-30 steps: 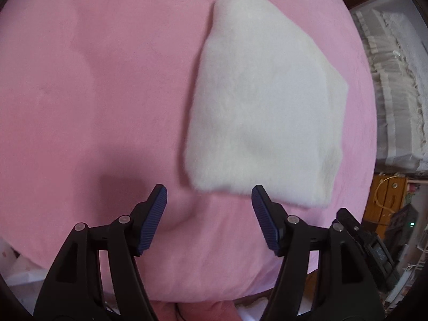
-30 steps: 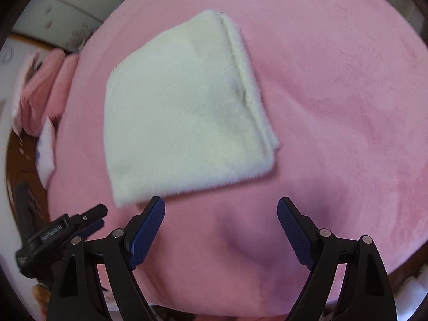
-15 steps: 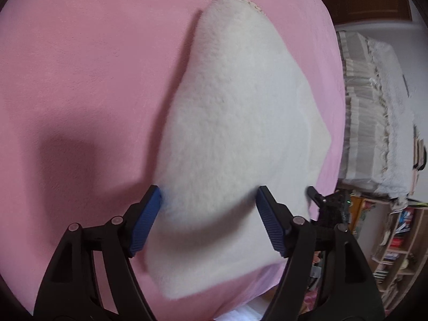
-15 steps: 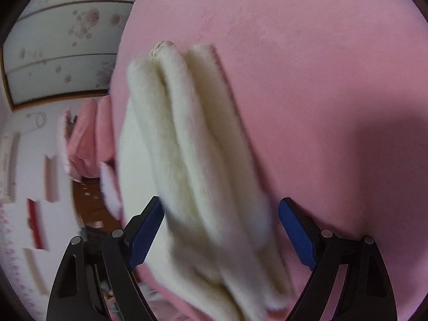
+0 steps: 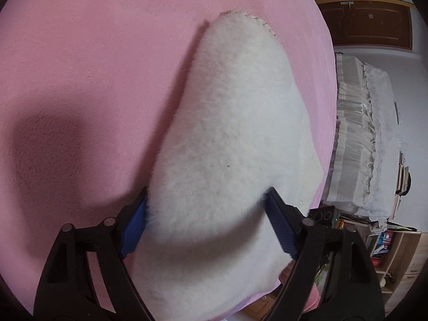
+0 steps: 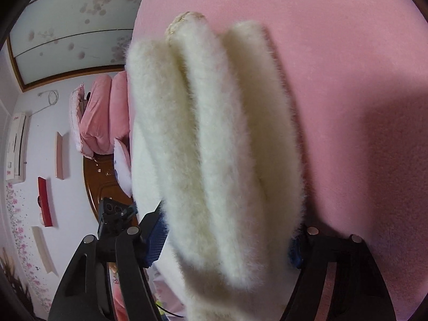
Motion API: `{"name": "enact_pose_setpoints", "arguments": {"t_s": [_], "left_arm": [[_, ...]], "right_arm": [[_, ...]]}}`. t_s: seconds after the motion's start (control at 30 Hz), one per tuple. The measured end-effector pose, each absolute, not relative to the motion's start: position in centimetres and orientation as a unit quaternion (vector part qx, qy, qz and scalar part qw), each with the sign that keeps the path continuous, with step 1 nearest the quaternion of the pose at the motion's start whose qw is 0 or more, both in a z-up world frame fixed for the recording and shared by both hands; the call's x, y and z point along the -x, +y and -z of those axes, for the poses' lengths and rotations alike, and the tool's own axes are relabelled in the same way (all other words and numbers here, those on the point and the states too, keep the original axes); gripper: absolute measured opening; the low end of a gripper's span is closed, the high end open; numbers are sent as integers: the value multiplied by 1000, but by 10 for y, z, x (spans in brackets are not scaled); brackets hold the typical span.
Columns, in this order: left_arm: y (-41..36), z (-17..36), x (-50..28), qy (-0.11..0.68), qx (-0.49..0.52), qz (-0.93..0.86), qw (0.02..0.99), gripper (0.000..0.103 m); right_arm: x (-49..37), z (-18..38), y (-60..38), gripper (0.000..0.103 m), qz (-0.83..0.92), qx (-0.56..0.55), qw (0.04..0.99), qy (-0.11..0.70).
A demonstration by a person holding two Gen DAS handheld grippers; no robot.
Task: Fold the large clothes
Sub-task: 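Grasp the folded white cardigan with both tools and lift it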
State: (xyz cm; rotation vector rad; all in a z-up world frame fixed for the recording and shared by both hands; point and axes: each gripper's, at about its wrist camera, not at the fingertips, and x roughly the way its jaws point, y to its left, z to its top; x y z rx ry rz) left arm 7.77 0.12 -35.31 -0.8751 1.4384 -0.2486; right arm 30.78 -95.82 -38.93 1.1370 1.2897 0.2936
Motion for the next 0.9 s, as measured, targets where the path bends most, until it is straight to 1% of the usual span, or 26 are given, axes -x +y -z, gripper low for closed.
{"name": "enact_pose_setpoints", "arguments": {"t_s": [0.03,0.07,0.1,0.13,0.3,0.43,0.53,0.63,0.73,0.9], "left_arm": [[1,348,-75,633,385,107,663,70],[-1,342,-71,631,383,105,666,67],[-1,338,-69,628,382,105,670,64],[-5,332,-66,625,379,107,674,62],[2,301,-32,604,386,128,686,54],[9,287,4,615,385,137,674,53],[19,282,42,629,396,142,654,52],[34,264,84,625,400,145,655,52],[61,240,126,616,403,130,664,51],[137,201,171,623,413,76,660,50]], "right_arm": [[-306,385,-956,59,-126,-493,652,562],[-305,380,-955,53,-125,-488,661,556],[-300,373,-953,45,-129,-485,671,546],[-296,365,-952,43,-133,-486,677,537],[-289,317,-931,42,-153,-453,710,517],[-271,282,-908,42,-145,-411,731,526],[-254,254,-888,41,-141,-376,749,527],[-231,230,-865,41,-145,-351,755,535],[-215,215,-835,41,-157,-354,743,545],[-207,201,-756,41,-188,-347,715,577]]}}
